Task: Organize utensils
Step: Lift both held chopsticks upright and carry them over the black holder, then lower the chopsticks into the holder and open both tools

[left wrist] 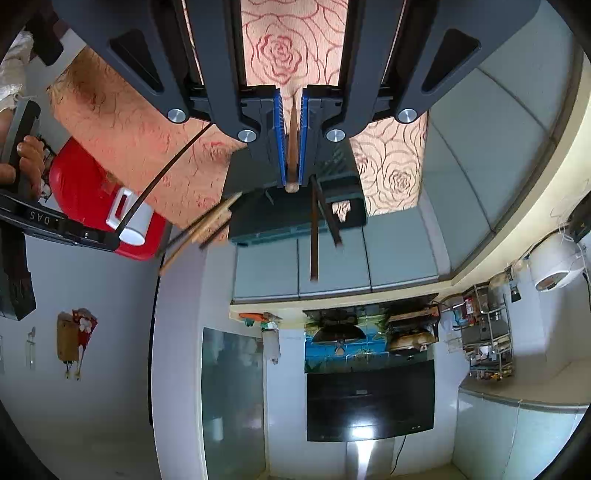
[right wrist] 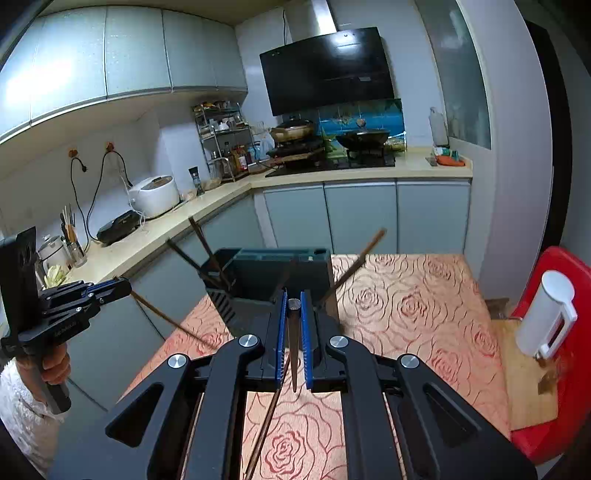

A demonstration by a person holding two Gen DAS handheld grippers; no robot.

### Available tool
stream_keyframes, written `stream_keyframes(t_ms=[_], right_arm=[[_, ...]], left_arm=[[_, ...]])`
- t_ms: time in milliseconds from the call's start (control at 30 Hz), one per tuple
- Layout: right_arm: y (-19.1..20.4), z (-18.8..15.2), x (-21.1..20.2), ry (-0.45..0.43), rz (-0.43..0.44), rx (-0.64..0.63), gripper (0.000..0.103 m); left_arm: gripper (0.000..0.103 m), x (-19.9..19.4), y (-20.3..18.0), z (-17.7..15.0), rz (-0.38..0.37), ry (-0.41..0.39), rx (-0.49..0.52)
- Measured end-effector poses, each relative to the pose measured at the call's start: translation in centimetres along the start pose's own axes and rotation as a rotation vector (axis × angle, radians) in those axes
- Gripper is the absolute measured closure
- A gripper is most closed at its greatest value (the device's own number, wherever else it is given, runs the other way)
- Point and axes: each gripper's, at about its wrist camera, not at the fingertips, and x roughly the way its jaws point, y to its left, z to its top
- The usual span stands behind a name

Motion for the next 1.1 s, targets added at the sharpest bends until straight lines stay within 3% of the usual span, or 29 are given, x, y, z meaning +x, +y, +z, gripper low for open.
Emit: stream_keyframes(t_ms=[400, 800, 967, 1100], right_arm=[[0.4, 8.2, -1.7, -0.093, -0.021, -0.006, 0.095], [-0.1, 11.9, 0.7, -0.101, -0.076, -0.001, 0.095], [-0.2, 12.4, 2.6, -0.084, -0.078, 0.013, 0.095], [-0.2, 12.2, 4.5, -0.036, -0.072, 0.019, 0.095]], left_arm=[[0.097, -0.8, -1.9, 7.0, -0.034, -0.032, 0.029], [0.097, 0.6, -2.2, 15.0, 0.028, -0.140, -0.026], [0.097, 3.0, -2.2, 16.0, 0.079, -0.151, -0.037], [0.097, 5.8, -2.1, 15.0, 0.113, -0.129, -0.040]])
